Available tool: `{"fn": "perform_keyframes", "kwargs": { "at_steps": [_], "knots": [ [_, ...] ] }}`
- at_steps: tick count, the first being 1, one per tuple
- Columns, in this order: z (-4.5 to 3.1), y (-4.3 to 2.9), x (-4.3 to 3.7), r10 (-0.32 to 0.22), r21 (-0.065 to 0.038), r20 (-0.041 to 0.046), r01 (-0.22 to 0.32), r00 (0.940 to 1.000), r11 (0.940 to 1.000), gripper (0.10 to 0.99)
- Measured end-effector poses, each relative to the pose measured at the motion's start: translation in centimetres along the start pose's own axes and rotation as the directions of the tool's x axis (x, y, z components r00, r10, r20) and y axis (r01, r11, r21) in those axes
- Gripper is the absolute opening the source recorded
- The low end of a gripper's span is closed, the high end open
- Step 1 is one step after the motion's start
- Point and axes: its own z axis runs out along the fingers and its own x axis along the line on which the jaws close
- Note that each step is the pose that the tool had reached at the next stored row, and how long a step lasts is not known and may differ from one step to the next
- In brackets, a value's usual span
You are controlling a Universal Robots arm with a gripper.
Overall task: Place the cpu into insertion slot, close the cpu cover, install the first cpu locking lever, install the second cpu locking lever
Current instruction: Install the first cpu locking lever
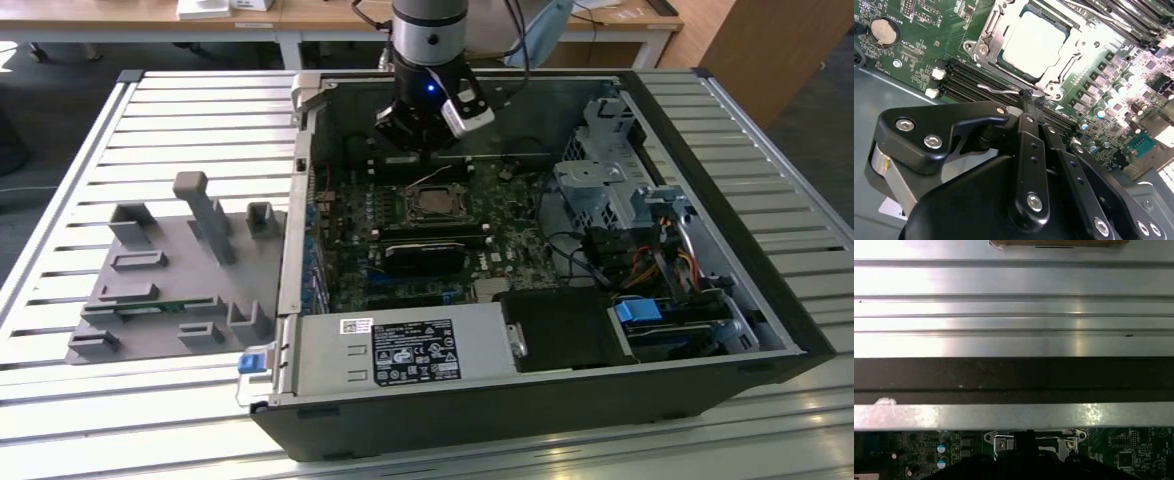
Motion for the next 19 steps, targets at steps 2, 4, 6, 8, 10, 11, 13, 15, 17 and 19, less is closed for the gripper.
{"fn": "perform_keyframes", "kwargs": {
  "at_steps": [2, 4, 6, 8, 10, 11, 13, 15, 17, 19],
  "knots": [
    [0.14, 0.00, -0.09, 0.000, 0.000, 0.0000, 0.000, 1.0000, 1.0000, 0.106],
    [0.23, 0.00, -0.13, 0.000, 0.000, 0.0000, 0.000, 1.0000, 1.0000, 0.106],
    [0.32, -0.01, -0.14, 0.000, 0.000, 0.0000, 0.000, 1.0000, 1.0000, 0.106],
    [0.38, -0.01, -0.14, 0.000, 0.000, 0.0000, 0.000, 1.0000, 1.0000, 0.106],
    [0.43, -0.01, -0.16, 0.000, 0.000, 0.0000, 0.000, 1.0000, 1.0000, 0.106],
    [0.46, -0.01, -0.18, 0.000, 0.000, 0.0000, 0.000, 1.0000, 1.0000, 0.106],
    [0.50, -0.01, -0.24, 0.000, 0.000, -0.0001, 0.000, 1.0000, 1.0000, 0.106],
    [0.57, 0.01, -0.38, 0.000, 0.000, -0.0002, 0.000, 1.0000, 1.0000, 0.106],
    [0.64, 0.04, -0.54, 0.000, 0.000, -0.0011, 0.000, 1.0000, 1.0000, 0.106],
    [0.69, 0.13, -0.66, 0.000, 0.000, -0.0016, 0.000, 1.0000, 1.0000, 0.106]
  ]
}}
